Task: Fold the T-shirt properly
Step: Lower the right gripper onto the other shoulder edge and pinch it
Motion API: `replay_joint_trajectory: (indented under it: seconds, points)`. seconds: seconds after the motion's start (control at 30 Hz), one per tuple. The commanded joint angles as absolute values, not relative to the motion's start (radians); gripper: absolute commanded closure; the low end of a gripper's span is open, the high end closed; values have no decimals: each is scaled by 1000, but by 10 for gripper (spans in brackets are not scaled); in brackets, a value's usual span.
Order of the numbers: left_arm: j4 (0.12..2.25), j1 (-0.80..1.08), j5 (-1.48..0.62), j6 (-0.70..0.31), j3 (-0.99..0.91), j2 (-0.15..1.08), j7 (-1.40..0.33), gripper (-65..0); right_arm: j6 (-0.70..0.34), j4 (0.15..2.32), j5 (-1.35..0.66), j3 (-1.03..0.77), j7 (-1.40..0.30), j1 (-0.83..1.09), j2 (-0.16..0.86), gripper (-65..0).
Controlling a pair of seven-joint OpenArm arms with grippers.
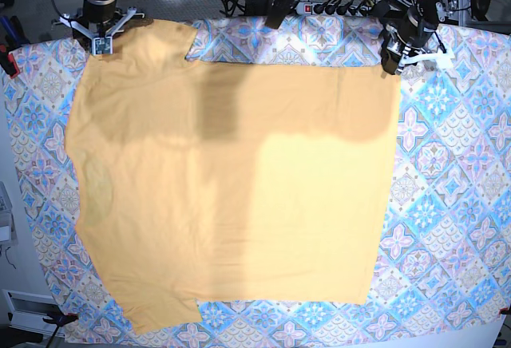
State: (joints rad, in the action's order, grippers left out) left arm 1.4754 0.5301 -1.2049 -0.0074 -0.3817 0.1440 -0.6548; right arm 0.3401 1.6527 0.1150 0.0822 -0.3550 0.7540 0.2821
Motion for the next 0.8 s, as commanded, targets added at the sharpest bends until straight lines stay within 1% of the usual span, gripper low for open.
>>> replay_joint_trajectory:
  seconds: [0.0, 0.23, 0.33, 0.53, 0.77]
  points:
    - [1483, 536, -1196, -4, -380, 147, -673, 0, 349, 1661, 124, 76, -334, 754, 291, -185]
    - [1483, 536, -1196, -4, -380, 147, -673, 0, 348, 1643, 122, 85, -334, 753, 291, -185]
    - [1483, 536, -1196, -4, -381, 147, -673, 0, 325, 1649, 122, 87, -334, 754, 291, -185]
    - [1480, 536, -1196, -4, -381, 147, -673, 0, 323, 1701, 122, 87, -334, 759, 289, -185]
    - [1480, 536, -1196, -4, -381, 147, -671, 0, 321, 1695, 120, 87, -334, 754, 289, -185]
